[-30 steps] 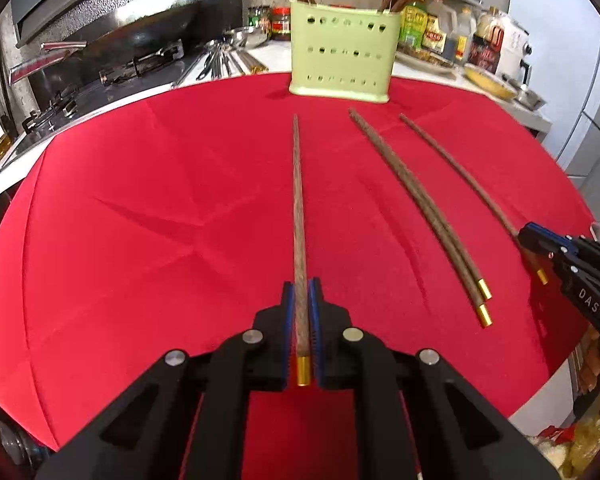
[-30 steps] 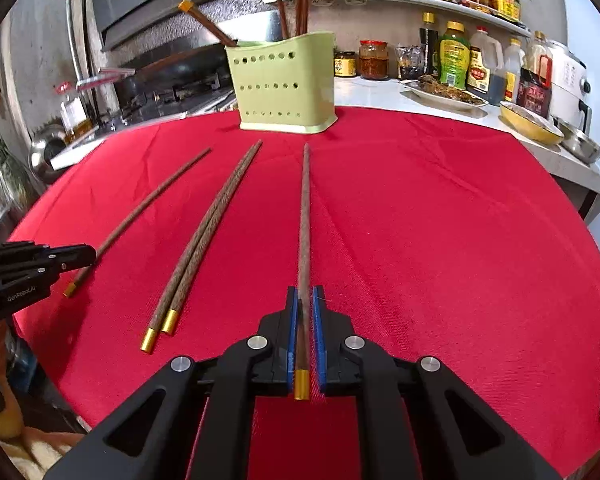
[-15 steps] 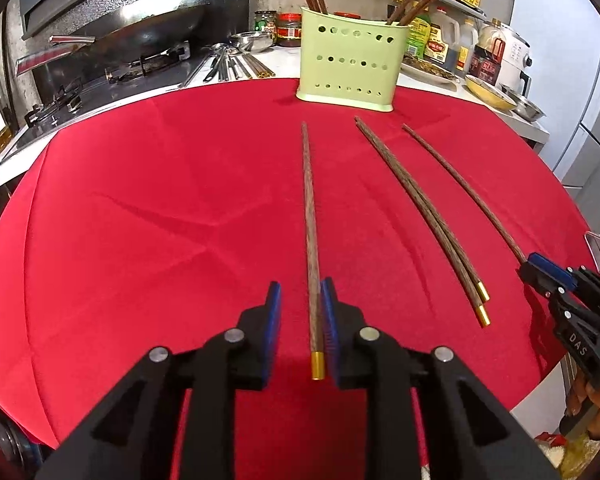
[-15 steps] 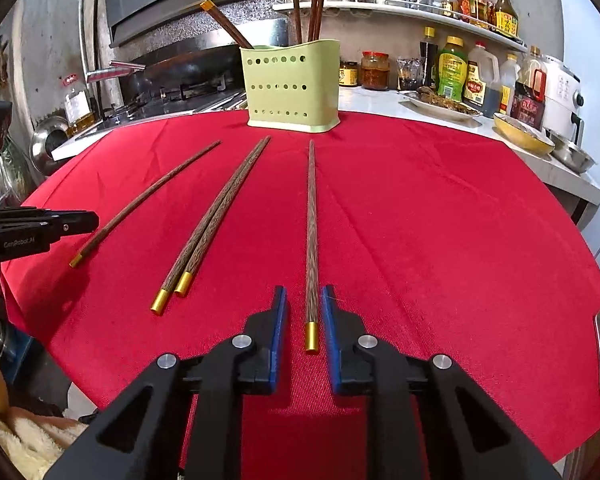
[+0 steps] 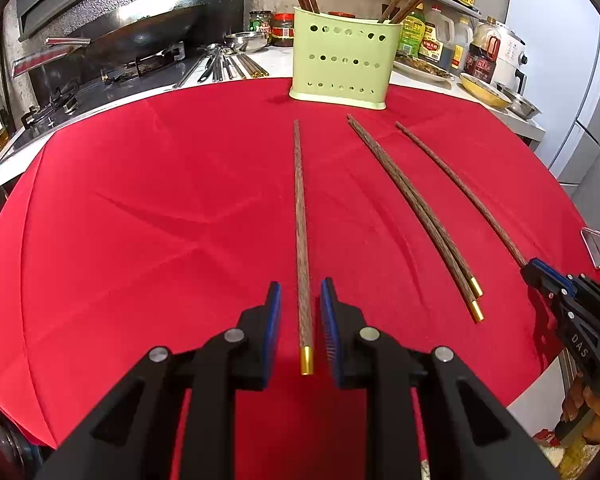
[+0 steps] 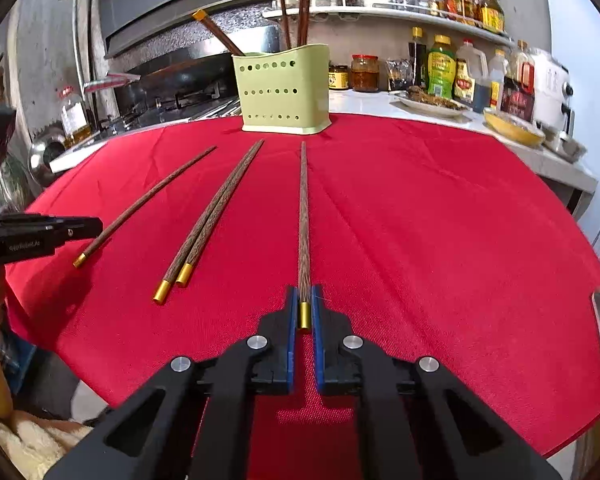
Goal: Organize utensils
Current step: 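Lift the right gripper's chopstick upright above the holder while the left gripper holds its chopstick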
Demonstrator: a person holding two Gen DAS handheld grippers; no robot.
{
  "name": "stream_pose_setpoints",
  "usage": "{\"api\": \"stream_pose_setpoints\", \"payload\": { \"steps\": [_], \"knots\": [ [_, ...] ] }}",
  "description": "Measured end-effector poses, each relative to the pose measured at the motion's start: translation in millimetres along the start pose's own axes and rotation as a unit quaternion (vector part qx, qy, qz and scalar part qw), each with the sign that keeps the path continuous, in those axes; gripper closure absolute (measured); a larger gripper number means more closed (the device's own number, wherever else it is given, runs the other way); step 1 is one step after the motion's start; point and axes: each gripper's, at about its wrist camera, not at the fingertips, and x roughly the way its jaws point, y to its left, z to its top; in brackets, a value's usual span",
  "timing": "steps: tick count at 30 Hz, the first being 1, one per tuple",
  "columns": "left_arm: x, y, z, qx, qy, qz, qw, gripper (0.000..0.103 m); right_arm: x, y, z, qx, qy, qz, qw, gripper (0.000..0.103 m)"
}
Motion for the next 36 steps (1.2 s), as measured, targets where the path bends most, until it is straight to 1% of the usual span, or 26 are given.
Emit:
{"api": "stream_pose_setpoints", "payload": {
  "steps": [2,4,9,11,13,14,17,20,22,26,28,31,36],
  "knots": [
    [-2.0,1.2,0.6,-0.004,-0.003,0.001,1.0,0.083,-1.0,0.3,2.5,-0.003,0.001,0.003,1.0,0.096],
    [-5.3,3.3,1.5,-0.006,-0.008,0.003,0.9999,0.083,-8.1,-0.7,10.1,-0.003,-0.012,0.004,1.0,0.096],
    [-17.6,9.4,5.2,-0.016,-0.027,0.005,0.9995,0.083,-47.7,0.7,50.5,-0.014,-0.089,-0.001,0.996,0.096],
    [-22.0,12.1,6.7,-0.019,-0.034,0.004,0.9992,0.083,-64.9,2.5,72.0,-0.018,-0.123,0.002,0.992,0.096],
    [-25.6,15.1,8.0,-0.023,-0.041,0.005,0.9989,0.083,-77.4,3.7,88.4,-0.02,-0.149,0.004,0.989,0.096],
    [-28.1,16.8,8.8,-0.026,-0.044,0.005,0.9987,0.083,-86.2,5.6,100.2,-0.024,-0.167,0.005,0.986,0.096],
    [-33.7,22.0,10.6,-0.032,-0.054,0.006,0.998,0.083,-104.1,12.1,126.5,-0.041,-0.205,0.0,0.978,0.096],
    [-37.1,26.1,10.6,-0.037,-0.058,0.005,0.9977,0.083,-108.1,15.9,148.4,-0.053,-0.216,-0.005,0.975,0.096],
    [-36.4,26.6,8.8,-0.036,-0.054,-0.001,0.9979,0.083,-104.3,15.3,155.0,-0.052,-0.217,-0.005,0.975,0.096],
    [-27.5,25.4,3.9,-0.034,-0.025,-0.038,0.9984,0.083,-101.6,15.5,155.3,-0.05,-0.225,-0.012,0.973,0.096],
    [-21.1,18.4,-0.4,-0.024,-0.007,-0.052,0.9984,0.083,-100.9,14.6,154.2,-0.049,-0.228,-0.015,0.972,0.096],
    [-11.2,2.6,-5.9,0.01,0.006,-0.038,0.9992,0.083,-100.5,15.0,152.5,-0.049,-0.23,-0.014,0.972,0.096],
    [-0.6,-1.5,-6.7,0.01,0.02,-0.019,0.9996,0.083,-99.2,18.2,150.9,-0.056,-0.233,-0.015,0.971,0.096]
  ]
}}
